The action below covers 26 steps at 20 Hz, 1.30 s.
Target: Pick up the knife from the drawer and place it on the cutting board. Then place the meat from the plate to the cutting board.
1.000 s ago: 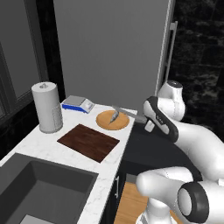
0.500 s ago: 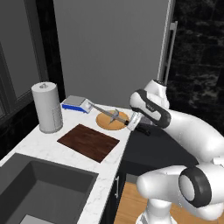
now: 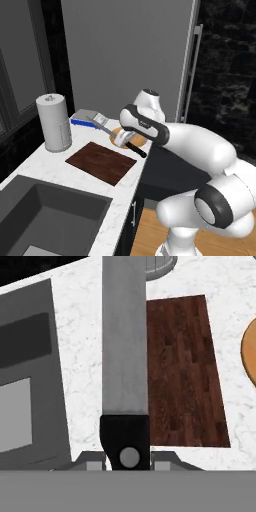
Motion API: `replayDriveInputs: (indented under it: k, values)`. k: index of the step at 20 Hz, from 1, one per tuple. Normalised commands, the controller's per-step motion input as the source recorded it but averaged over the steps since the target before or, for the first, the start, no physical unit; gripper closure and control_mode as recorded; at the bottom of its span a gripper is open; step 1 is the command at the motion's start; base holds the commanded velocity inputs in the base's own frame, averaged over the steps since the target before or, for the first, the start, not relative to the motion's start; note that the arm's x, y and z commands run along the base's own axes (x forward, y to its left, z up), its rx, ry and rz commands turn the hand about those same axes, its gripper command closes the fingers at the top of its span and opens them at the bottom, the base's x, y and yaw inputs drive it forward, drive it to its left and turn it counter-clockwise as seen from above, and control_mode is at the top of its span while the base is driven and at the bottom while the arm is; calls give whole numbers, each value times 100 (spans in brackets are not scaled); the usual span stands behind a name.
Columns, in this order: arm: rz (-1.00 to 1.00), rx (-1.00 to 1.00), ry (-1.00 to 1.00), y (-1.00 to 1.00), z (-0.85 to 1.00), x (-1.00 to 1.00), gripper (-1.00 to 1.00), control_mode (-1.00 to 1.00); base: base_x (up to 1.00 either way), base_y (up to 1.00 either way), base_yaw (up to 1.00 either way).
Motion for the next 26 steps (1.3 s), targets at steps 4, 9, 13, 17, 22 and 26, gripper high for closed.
replayDriveInputs:
  k: [4,9,13,17,22,26]
  values:
    - [-15,-9,0,21,-23,-3,100,-100,0,0,0]
    - [2,-14,-2,10,-21,-9,100,-100,0,0,0]
    - [3,-13,0,17,-32,0,100,-100,0,0,0]
    - [1,-9,4,27,-39,1,100,-100,0,0,0]
    - [0,-10,11,16,-38,15,100,-100,0,0,0]
    - [0,-10,2,11,-47,8,100,-100,0,0,0]
